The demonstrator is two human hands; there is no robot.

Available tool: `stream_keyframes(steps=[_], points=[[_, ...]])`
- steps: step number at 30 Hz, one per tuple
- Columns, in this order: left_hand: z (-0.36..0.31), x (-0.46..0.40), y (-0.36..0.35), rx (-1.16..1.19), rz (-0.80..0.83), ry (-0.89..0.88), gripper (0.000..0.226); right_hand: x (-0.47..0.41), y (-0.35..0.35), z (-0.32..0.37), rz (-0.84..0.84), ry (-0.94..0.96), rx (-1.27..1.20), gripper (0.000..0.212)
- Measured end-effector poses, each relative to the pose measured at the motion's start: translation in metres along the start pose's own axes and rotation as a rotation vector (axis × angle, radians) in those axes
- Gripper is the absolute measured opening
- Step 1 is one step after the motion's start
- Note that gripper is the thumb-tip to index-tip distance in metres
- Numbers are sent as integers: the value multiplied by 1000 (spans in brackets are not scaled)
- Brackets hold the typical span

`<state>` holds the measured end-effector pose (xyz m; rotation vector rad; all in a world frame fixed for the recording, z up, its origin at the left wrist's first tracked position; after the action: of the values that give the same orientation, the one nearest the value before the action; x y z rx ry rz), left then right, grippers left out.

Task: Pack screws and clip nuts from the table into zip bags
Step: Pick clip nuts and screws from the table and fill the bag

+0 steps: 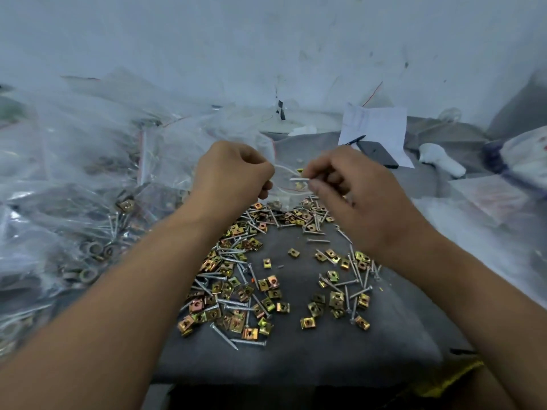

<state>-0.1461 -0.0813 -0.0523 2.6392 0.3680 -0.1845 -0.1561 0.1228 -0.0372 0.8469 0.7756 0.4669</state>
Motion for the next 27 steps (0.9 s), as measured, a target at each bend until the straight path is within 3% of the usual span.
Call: stream_keyframes(steps=[3,9,18,27], points=[[-3,2,-1,-6,7,-7,18,-6,4,-8,-164,-33,56,10],[-7,4,-1,-6,-7,-3,14,-22,-10,-15,15,-49,181,10],[-7,5,-2,-34,-5,-15,15,-24,-15,6,48,16,313,14],[-12,9,-2,-61,-19,-40,15,-24,-18,11,-5,-184,419,13]])
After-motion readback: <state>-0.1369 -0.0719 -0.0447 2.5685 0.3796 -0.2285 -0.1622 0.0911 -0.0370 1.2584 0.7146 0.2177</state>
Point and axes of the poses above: each hand's wrist, its own x-axis away from the middle knuckle, its own y-axis out of the back of the hand, z = x × y, the point moved 1 cm from there along -x, towards the middle knuckle, and after that the axes turned 11 degrees about z, right-handed, at the moved point
